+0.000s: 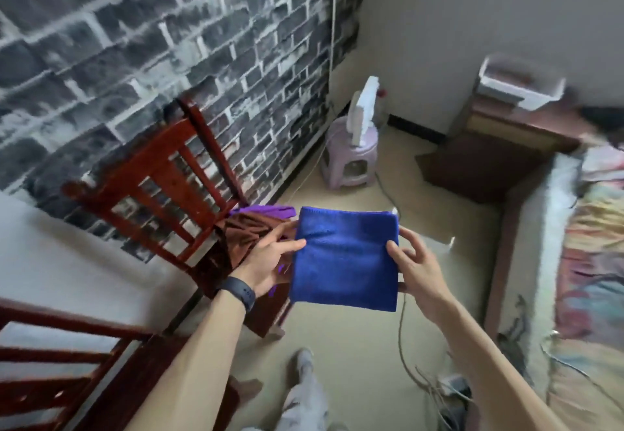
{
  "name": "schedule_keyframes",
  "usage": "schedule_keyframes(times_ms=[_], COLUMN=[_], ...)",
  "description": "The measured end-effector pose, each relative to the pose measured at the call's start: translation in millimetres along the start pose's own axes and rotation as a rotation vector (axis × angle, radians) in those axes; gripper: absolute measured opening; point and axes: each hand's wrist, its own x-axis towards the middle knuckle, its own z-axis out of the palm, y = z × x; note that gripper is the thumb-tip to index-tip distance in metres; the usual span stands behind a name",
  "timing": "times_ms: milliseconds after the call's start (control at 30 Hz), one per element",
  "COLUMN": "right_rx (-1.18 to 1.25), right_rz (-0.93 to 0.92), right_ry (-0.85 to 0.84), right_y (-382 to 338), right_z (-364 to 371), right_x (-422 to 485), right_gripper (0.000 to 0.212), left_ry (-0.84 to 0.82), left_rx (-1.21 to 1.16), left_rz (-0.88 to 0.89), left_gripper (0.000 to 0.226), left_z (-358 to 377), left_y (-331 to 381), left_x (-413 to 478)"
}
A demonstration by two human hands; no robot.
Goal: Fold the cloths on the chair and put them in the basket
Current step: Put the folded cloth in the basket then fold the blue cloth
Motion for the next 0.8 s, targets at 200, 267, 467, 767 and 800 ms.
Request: schedule_keyframes(times_ms=[200,267,467,767,800], right_rx=[0.072,0.084,0.102,0.193,0.203], right_rz=[-0.112,-0.143,-0.205,-0.238,-0.235], right_ry=[0.165,0.208,0.353,0.509,0.515], right_y=[-63,-84,-144,-196,-199], right_z=[-57,-74,-122,-222,-235], right_x=[45,65,119,211,224], right_gripper=[0.024,0.024,0.024,0.025,0.025], left_ry=[-0.140,-0.181,-0.341,-0.480,-0.485], left_rx=[0.120,0.146,0.230,0.345,0.355], left_rz=[0.002,0.012,0.006,-0.024,-0.028], left_gripper=[0.030,0.029,0.031,0.031,0.032], left_z=[79,101,173,297,311], left_y=[77,102,182,251,254], left_x=[65,93,177,301,317])
